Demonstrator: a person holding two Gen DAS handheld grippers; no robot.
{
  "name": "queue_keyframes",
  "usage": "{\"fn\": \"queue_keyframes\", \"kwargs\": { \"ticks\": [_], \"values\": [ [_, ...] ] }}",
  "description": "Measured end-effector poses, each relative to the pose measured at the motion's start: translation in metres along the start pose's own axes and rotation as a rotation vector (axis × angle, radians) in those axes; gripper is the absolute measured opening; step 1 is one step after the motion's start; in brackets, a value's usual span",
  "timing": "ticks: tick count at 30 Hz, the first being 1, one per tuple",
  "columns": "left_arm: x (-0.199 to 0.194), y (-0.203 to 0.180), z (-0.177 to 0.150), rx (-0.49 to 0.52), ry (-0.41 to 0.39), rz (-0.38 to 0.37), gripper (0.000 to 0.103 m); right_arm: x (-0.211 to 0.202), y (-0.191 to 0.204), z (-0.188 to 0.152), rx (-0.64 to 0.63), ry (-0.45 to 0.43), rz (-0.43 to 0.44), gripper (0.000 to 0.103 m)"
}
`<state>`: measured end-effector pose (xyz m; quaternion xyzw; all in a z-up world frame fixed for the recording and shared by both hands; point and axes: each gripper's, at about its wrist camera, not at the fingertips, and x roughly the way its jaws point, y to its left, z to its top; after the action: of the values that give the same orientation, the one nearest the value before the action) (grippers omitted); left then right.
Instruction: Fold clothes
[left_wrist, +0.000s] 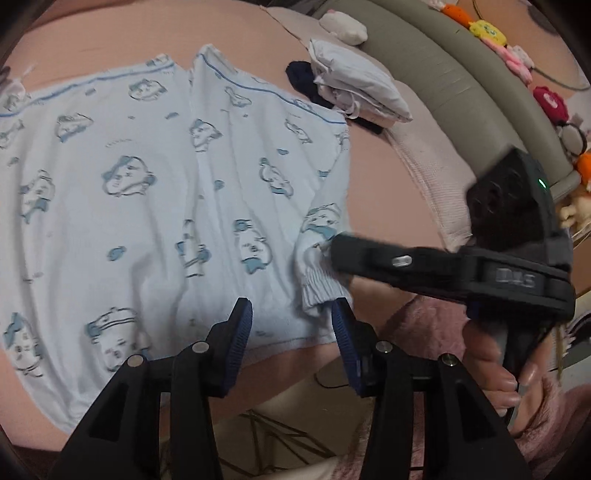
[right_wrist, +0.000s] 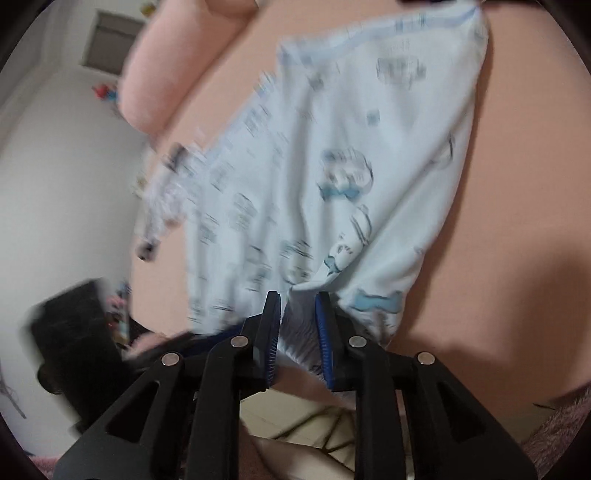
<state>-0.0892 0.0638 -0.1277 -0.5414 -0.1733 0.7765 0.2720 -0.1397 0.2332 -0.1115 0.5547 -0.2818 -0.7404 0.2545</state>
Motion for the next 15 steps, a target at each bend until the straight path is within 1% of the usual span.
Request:
{"fn": "queue_keyframes", "kwargs": {
  "ticks": [2,3,4,5,6,7,8,9,11,14,15],
  "values": [
    [0.004,-0.003,0.001,-0.006,0.008,-0.03,0.052,-0.019,-0.009,-0.009,0.051,-0.101,0.042,0.031],
    [0.005,-0.004,0.001,-0.007,0.007,-0.037,0.052,-0.026,-0.016,-0.015,0.09,-0.145,0.042,0.037],
    [0.005,-0.005,0.0,-0.006,0.003,-0.044,0.052,-0.031,-0.025,-0.022,0.124,-0.169,0.004,0.037],
    [0.004,-0.005,0.0,-0.008,0.002,-0.058,0.053,-0.031,-0.033,-0.029,0.14,-0.177,-0.064,0.037],
    [0.004,-0.005,-0.001,-0.014,0.004,-0.079,0.053,-0.03,-0.039,-0.033,0.148,-0.175,-0.122,0.037],
    [0.002,-0.003,0.0,-0.022,0.003,-0.091,0.053,-0.027,-0.044,-0.034,0.153,-0.154,-0.185,0.035],
    [0.001,-0.001,0.0,-0.036,0.0,-0.098,0.053,-0.023,-0.047,-0.033,0.151,-0.134,-0.225,0.032],
    [-0.001,0.001,0.001,-0.052,-0.005,-0.106,0.053,-0.021,-0.048,-0.032,0.143,-0.123,-0.234,0.031],
    [-0.006,0.008,0.001,-0.099,-0.031,-0.118,0.053,-0.014,-0.041,-0.029,0.105,-0.102,-0.208,0.031],
    [-0.015,0.018,0.001,-0.157,-0.072,-0.142,0.054,0.007,-0.027,-0.028,0.042,-0.005,-0.102,0.031],
    [-0.015,0.02,0.001,-0.167,-0.073,-0.152,0.054,0.014,-0.024,-0.028,0.029,0.011,-0.101,0.031]
  ]
}}
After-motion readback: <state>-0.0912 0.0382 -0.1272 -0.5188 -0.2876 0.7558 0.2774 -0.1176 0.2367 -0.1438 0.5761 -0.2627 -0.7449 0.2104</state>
